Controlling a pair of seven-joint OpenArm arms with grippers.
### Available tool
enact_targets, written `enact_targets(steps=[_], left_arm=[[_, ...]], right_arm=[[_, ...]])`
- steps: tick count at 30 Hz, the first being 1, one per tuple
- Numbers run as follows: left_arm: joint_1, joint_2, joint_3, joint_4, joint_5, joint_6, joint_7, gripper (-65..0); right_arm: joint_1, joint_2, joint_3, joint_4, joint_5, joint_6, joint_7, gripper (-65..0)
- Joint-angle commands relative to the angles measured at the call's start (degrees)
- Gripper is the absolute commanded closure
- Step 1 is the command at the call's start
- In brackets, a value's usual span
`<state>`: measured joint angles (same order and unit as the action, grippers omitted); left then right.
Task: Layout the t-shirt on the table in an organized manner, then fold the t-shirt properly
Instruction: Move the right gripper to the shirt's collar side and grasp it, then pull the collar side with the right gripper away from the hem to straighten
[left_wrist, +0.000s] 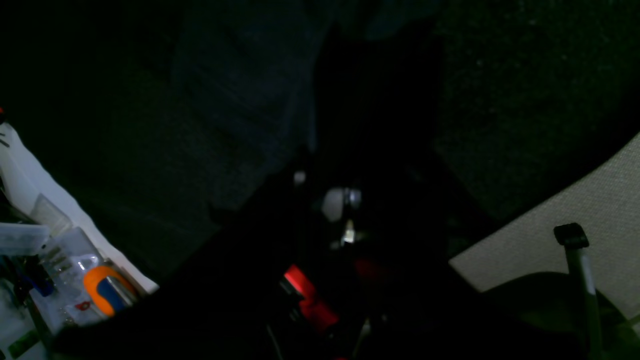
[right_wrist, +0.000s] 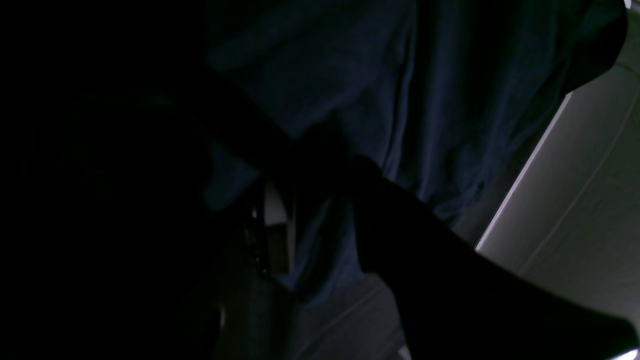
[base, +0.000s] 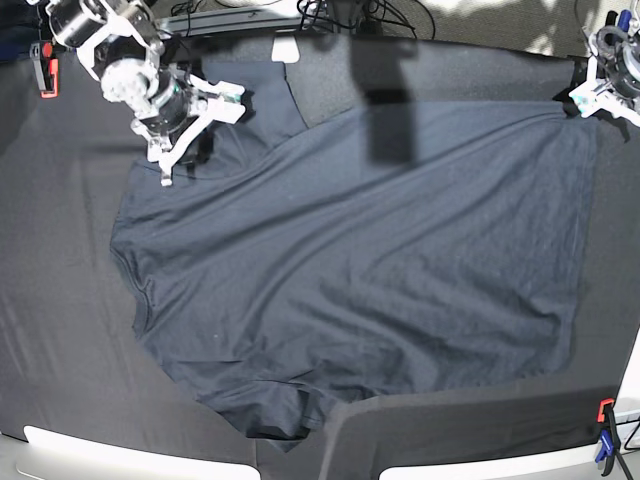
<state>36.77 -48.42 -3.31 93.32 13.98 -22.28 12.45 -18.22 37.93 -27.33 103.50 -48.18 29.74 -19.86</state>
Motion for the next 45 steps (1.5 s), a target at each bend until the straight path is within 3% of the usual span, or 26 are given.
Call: enact_targets(steps=[1,6,11,15,20,29,39,45], left_arm=[[-0.1,-0.8,-0.4,0.4,-0.1,0.5,-0.1,0.0],[-0.1,-0.8,-0.4,0.4,-0.1,0.5,-0.1,0.0],[-0.1,-0.8,-0.4,0.4,-0.1,0.5,0.0,0.0],[-0.1,-0.8,-0.4,0.4,-0.1,0.5,0.0,0.0],[-0.1,-0.8,-0.4,0.4,-0.1,0.5,0.0,0.0],[-0.1,-0.8,-0.4,0.4,-2.2,0.5,2.9,0.0],[-0.1,-0.8,-0.4,0.4,-9.9,0.7,2.7,0.0],[0.2,-0.8,-0.4,0.4,-10.0,0.7,2.5,0.0]], right_arm=[[0.1,0.3,-0.1,0.3,1.1,0.3,1.1,-12.3],[0.1,0.3,-0.1,0.3,2.1,4.9,0.1,0.0],[0.0,0.7,-0.1,0.8,2.2,5.0,-1.2,0.0],[-0.5,4.2,-0.1,4.0,2.3,4.8,-2.3,0.0],[-0.3,8.4,1.9,9.9,9.8,2.1,-6.6,0.0],[-0.3,8.4,12.6,11.9,23.5,2.5,-6.5,0.0],[-1.6,4.4,12.9,12.0,26.1,2.7,-6.6,0.0],[-5.9,4.8,13.1,12.0,25.7,2.8,-7.7,0.0]])
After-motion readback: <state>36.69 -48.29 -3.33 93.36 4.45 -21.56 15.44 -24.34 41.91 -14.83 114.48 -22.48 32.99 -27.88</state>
